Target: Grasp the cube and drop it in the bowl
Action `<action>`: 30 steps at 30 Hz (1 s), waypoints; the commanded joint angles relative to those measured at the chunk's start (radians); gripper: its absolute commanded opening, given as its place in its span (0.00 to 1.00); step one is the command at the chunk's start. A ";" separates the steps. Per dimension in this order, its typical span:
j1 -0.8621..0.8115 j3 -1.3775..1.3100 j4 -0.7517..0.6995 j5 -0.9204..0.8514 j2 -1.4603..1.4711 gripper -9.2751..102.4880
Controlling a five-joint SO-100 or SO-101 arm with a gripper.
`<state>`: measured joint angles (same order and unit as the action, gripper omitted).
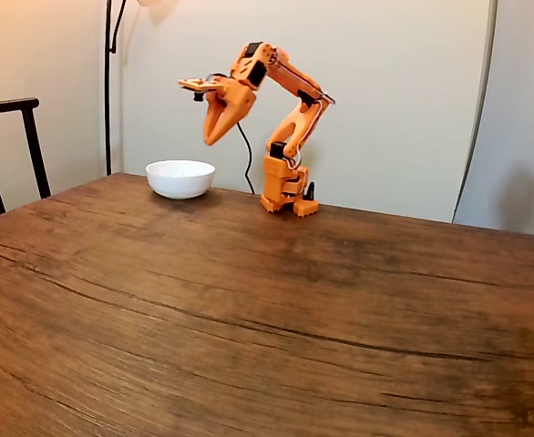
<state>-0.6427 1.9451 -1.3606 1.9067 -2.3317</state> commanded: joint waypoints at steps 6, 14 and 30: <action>0.230 -0.038 0.060 -0.075 -0.028 0.08; 0.365 -0.023 0.167 -0.083 -0.025 0.08; 0.480 0.179 0.167 -0.124 -0.051 0.08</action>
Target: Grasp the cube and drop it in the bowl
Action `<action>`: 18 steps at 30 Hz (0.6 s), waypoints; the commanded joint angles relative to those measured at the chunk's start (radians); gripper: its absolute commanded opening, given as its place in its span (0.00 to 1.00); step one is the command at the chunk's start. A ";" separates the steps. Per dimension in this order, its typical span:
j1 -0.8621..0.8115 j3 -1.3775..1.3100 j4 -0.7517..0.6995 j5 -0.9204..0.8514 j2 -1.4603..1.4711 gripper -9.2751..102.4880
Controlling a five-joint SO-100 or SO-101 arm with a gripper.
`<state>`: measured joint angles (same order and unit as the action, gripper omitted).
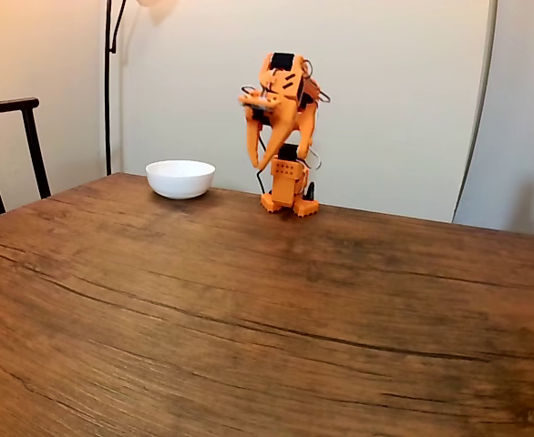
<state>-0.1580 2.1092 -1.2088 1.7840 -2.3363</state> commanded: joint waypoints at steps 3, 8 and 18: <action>-0.014 0.095 0.015 0.000 -0.141 0.08; -0.014 0.273 0.015 0.002 -0.425 0.08; 0.002 0.676 0.000 -0.002 -0.986 0.08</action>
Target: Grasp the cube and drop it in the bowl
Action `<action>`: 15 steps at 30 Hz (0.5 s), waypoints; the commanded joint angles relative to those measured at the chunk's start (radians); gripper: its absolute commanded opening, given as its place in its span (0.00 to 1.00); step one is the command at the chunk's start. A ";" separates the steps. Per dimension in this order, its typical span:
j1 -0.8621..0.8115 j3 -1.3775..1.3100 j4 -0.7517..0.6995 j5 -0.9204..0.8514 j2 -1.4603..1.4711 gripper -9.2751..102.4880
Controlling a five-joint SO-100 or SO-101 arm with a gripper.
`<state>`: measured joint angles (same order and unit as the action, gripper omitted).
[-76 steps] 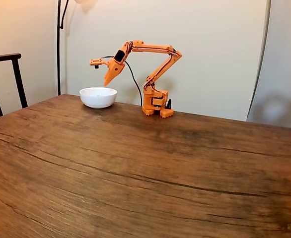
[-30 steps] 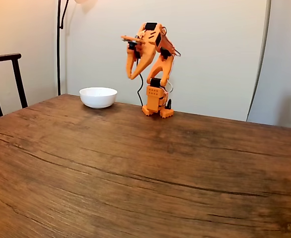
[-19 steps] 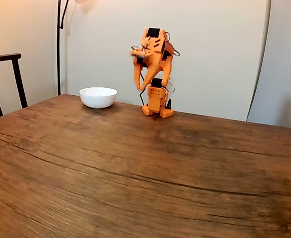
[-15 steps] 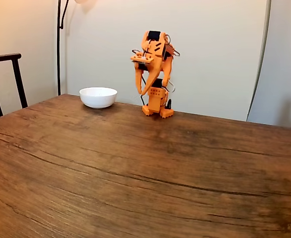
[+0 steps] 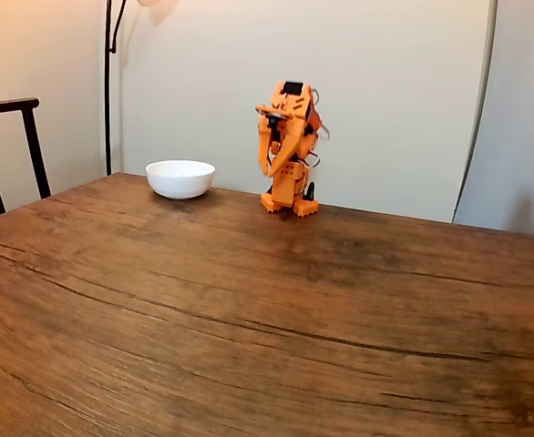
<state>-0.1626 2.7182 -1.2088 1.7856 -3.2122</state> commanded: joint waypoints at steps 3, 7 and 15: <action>0.040 0.129 0.015 -0.003 -0.115 0.08; 0.071 0.179 0.023 -0.005 -0.112 0.08; 0.069 0.287 0.041 -0.011 -0.112 0.08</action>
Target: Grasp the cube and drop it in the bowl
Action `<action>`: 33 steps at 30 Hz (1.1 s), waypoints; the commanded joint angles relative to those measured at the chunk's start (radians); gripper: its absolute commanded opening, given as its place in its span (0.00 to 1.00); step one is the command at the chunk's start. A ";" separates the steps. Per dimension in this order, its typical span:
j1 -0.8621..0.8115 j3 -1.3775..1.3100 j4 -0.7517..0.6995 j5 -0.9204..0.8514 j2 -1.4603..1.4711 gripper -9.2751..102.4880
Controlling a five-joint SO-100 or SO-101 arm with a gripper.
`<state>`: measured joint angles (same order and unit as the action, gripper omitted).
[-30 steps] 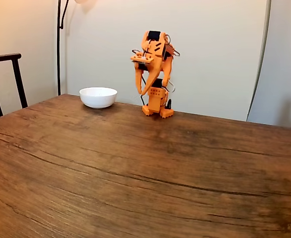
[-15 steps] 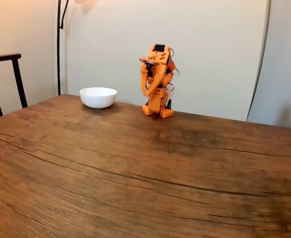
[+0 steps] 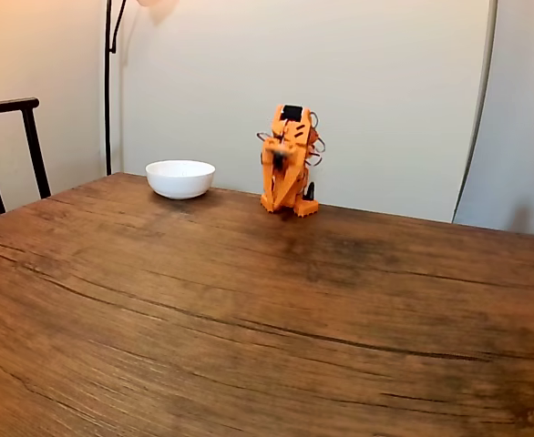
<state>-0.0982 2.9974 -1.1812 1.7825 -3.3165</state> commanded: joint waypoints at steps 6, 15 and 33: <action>-0.005 0.089 0.012 -0.015 -0.008 0.08; -0.009 0.114 -0.020 -0.015 -0.005 0.08; -0.009 0.114 -0.149 -0.005 -0.005 0.08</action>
<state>-0.1089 3.1140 -1.2916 1.7717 -3.3333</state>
